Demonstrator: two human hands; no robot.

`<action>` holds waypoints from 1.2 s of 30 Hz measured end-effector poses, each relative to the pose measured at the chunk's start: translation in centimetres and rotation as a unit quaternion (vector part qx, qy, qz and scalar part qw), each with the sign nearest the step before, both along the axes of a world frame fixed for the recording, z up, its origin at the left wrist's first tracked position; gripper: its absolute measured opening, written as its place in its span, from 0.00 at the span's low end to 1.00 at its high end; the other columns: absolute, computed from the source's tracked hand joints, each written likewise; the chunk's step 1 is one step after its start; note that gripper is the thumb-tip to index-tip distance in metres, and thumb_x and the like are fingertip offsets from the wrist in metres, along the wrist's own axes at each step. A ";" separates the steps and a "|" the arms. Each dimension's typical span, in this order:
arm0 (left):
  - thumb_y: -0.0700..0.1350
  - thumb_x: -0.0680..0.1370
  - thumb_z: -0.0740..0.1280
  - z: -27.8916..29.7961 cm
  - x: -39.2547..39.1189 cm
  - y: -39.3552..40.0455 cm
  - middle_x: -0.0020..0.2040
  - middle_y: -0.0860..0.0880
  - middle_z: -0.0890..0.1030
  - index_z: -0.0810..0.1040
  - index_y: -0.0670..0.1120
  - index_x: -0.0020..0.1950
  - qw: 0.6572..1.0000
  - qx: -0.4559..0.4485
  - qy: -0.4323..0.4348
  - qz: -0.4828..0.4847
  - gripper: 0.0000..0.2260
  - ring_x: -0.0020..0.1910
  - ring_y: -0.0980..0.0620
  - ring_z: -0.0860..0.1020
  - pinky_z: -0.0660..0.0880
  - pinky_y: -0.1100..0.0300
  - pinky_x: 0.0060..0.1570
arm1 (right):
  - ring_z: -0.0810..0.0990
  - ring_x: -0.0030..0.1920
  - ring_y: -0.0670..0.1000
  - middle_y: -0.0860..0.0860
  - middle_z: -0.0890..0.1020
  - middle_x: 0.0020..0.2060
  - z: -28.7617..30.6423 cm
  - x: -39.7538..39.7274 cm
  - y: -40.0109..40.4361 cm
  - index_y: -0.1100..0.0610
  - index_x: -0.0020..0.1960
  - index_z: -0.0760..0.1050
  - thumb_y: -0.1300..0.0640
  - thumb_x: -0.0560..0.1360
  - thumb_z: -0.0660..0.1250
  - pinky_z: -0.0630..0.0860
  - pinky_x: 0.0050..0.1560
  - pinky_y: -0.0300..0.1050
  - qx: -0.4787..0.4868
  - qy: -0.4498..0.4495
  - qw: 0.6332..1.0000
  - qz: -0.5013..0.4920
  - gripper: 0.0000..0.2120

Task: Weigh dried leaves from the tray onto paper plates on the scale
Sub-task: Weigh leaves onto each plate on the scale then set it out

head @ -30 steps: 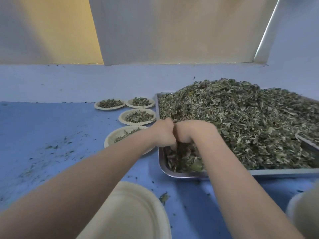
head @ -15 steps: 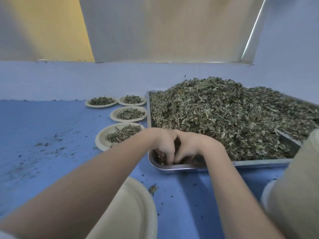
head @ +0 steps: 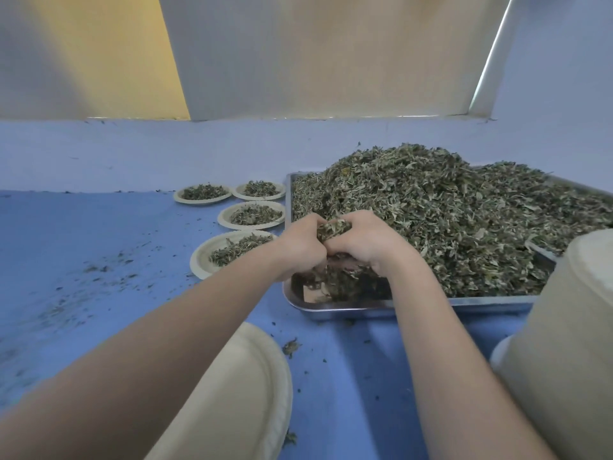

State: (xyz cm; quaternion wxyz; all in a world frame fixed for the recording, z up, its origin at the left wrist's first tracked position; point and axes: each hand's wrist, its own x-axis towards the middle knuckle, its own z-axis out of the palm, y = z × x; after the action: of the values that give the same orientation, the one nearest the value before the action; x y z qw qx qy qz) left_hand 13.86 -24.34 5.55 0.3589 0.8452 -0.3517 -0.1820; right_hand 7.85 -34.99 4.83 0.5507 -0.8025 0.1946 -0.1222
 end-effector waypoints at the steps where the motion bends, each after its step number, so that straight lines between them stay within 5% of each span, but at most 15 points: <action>1: 0.26 0.69 0.65 0.7 -0.1 0.6 0.43 0.43 0.73 0.62 0.44 0.72 1.000 -0.007 0.001 0.004 0.33 0.41 0.47 0.73 0.72 0.54 0.39 | 0.81 0.33 0.51 0.61 0.80 0.44 0.6 -0.1 0.5 0.71 0.60 0.72 0.72 0.69 0.68 0.78 0.30 0.40 -0.004 -0.007 1.000 0.006 0.19; 4: 0.24 0.68 0.64 2.8 -0.6 3.4 0.46 0.40 0.75 0.68 0.40 0.66 1.000 -0.021 0.002 0.004 0.28 0.42 0.44 0.74 0.72 0.52 0.40 | 0.81 0.30 0.51 0.57 0.81 0.33 2.4 -0.7 2.6 0.65 0.44 0.75 0.72 0.69 0.68 0.77 0.30 0.39 -0.001 -0.028 0.999 0.044 0.06; 8: 0.23 0.67 0.65 4.8 -2.4 8.3 0.40 0.39 0.74 0.72 0.38 0.52 0.999 -0.046 0.002 0.012 0.17 0.35 0.47 0.72 0.68 0.57 0.34 | 0.83 0.33 0.52 0.60 0.82 0.37 4.4 -1.9 6.3 0.71 0.50 0.75 0.72 0.69 0.68 0.81 0.36 0.44 0.008 -0.044 0.995 0.086 0.10; 15: 0.25 0.68 0.69 5.1 -6.5 17.4 0.51 0.39 0.78 0.71 0.38 0.60 0.998 -0.024 0.043 0.035 0.23 0.46 0.43 0.80 0.78 0.57 0.45 | 0.84 0.39 0.58 0.63 0.82 0.37 4.2 -5.7 13.9 0.69 0.46 0.76 0.70 0.69 0.67 0.82 0.45 0.53 -0.058 -0.012 0.981 0.187 0.06; 17: 0.28 0.69 0.71 4.0 -7.3 19.5 0.55 0.44 0.77 0.70 0.42 0.65 0.998 0.017 0.054 0.040 0.26 0.50 0.47 0.80 0.79 0.63 0.43 | 0.84 0.45 0.57 0.61 0.82 0.49 3.5 -6.8 15.4 0.63 0.59 0.76 0.66 0.69 0.71 0.81 0.48 0.54 -0.126 0.062 0.962 0.234 0.18; 19: 0.34 0.70 0.73 3.2 -7.8 21.2 0.62 0.49 0.73 0.67 0.49 0.70 0.996 0.047 0.061 0.039 0.32 0.55 0.51 0.77 0.79 0.67 0.40 | 0.80 0.47 0.44 0.50 0.76 0.59 3.5 -7.8 15.5 0.48 0.72 0.66 0.52 0.68 0.76 0.77 0.48 0.43 -0.272 0.146 0.913 0.266 0.36; 21: 0.39 0.71 0.74 3.0 -8.0 22.7 0.70 0.53 0.67 0.63 0.56 0.73 0.996 0.056 0.049 0.041 0.35 0.57 0.54 0.75 0.77 0.66 0.41 | 0.76 0.54 0.41 0.46 0.71 0.66 4.1 -8.7 15.1 0.39 0.74 0.60 0.41 0.65 0.76 0.71 0.51 0.38 -0.346 0.158 0.885 0.268 0.42; 24: 0.42 0.72 0.73 3.5 -8.2 24.3 0.72 0.57 0.65 0.66 0.61 0.68 0.998 0.012 0.050 0.043 0.30 0.48 0.58 0.79 0.78 0.65 0.43 | 0.80 0.53 0.45 0.47 0.73 0.64 4.6 -9.6 14.7 0.35 0.70 0.64 0.36 0.63 0.73 0.72 0.45 0.35 -0.328 0.118 0.906 0.240 0.37; 29: 0.40 0.77 0.68 3.3 -8.3 24.2 0.74 0.56 0.64 0.66 0.57 0.70 0.999 -0.011 0.047 0.024 0.25 0.49 0.56 0.82 0.77 0.64 0.50 | 0.82 0.41 0.46 0.48 0.78 0.57 3.7 -9.8 14.2 0.40 0.64 0.72 0.44 0.69 0.73 0.73 0.32 0.29 -0.280 0.055 0.942 0.175 0.25; 32: 0.40 0.78 0.65 3.0 -8.5 22.8 0.74 0.55 0.63 0.63 0.55 0.73 0.999 0.000 0.040 0.005 0.26 0.51 0.55 0.81 0.77 0.62 0.53 | 0.81 0.42 0.43 0.47 0.78 0.55 3.0 -9.8 14.0 0.40 0.62 0.73 0.44 0.69 0.73 0.78 0.45 0.37 -0.278 0.034 0.946 0.162 0.22; 36: 0.44 0.81 0.61 3.6 -8.5 21.4 0.72 0.58 0.64 0.59 0.58 0.75 0.995 0.075 -0.071 -0.004 0.24 0.44 0.62 0.76 0.73 0.72 0.40 | 0.80 0.46 0.43 0.46 0.78 0.55 2.5 -9.8 13.7 0.40 0.62 0.74 0.42 0.68 0.73 0.78 0.56 0.48 -0.283 0.024 0.945 0.160 0.23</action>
State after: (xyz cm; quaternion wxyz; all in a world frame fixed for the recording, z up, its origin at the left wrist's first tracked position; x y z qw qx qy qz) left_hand 5.40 -2.91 9.18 0.2679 0.8793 -0.3644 -0.1492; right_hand -1.92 -21.31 7.31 0.3084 -0.9485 0.0342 -0.0632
